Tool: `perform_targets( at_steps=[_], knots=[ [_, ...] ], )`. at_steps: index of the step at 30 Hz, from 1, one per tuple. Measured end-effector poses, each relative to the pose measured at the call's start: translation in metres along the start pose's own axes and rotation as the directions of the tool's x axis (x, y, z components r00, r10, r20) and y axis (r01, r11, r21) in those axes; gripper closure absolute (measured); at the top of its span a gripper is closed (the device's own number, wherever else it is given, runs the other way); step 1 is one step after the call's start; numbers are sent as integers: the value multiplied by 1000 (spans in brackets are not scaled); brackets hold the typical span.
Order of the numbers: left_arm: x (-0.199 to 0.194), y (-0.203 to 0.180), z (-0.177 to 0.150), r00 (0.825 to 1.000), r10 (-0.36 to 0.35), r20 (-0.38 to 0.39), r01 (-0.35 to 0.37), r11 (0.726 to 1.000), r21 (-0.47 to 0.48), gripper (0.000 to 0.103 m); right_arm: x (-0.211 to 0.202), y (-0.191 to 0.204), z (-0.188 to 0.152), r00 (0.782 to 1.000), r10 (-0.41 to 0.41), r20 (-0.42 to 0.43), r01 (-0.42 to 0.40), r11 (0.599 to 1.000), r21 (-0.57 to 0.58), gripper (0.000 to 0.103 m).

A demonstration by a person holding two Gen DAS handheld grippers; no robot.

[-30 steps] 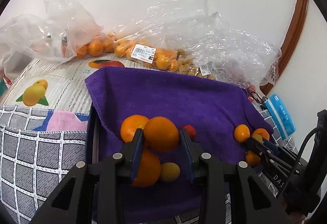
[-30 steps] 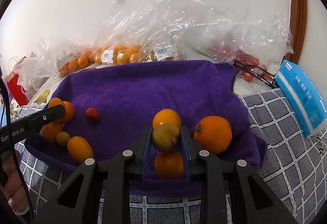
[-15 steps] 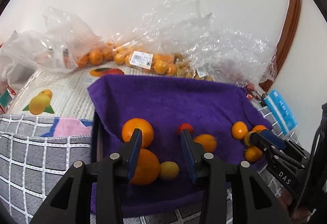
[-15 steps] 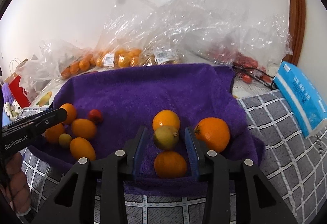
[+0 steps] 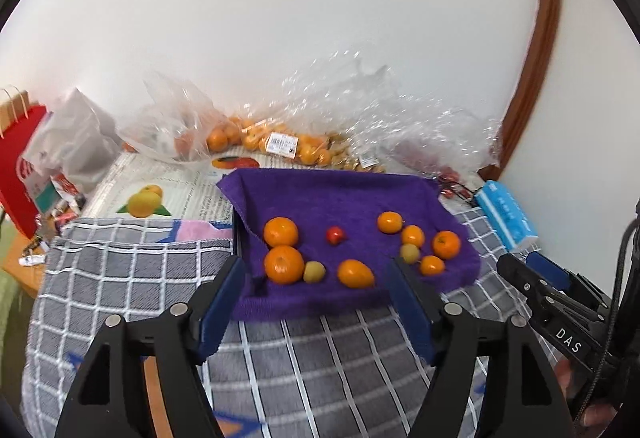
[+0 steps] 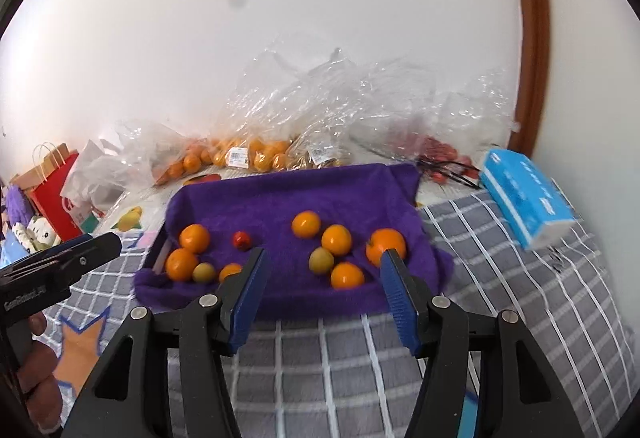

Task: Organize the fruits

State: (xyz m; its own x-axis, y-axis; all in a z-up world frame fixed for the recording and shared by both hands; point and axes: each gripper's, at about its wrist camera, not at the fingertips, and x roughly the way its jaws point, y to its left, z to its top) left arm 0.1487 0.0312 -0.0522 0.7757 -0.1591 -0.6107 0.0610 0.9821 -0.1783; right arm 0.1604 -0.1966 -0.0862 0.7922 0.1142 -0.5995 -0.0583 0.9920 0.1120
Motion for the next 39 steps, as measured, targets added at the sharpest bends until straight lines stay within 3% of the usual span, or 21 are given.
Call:
perform_targets(
  at_steps=[7, 8, 10, 13, 23, 39],
  knots=[
    [-54, -21, -25, 1000, 7, 30, -8, 999, 34, 18, -69, 3, -18, 1000, -29, 6, 28, 999, 23, 38],
    [-61, -24, -29, 999, 8, 37, -9, 999, 38, 18, -76, 3, -21, 999, -33, 7, 33, 999, 23, 34],
    [-75, -30, -34, 998, 11, 54, -13, 999, 42, 16, -93, 5, -28, 999, -27, 29, 27, 1000, 16, 11],
    [-94, -37, -43, 996, 34, 86, -38, 998, 47, 14, -115, 8, -37, 997, -39, 71, 39, 999, -3, 5],
    [-134, -49, -56, 990, 62, 128, -71, 995, 68, 12, -160, 4, -51, 992, -58, 109, 62, 998, -31, 0],
    [-137, -57, -59, 987, 85, 134, -97, 992, 84, 12, -167, -1, -56, 991, -76, 112, 79, 997, -22, 0]
  ],
)
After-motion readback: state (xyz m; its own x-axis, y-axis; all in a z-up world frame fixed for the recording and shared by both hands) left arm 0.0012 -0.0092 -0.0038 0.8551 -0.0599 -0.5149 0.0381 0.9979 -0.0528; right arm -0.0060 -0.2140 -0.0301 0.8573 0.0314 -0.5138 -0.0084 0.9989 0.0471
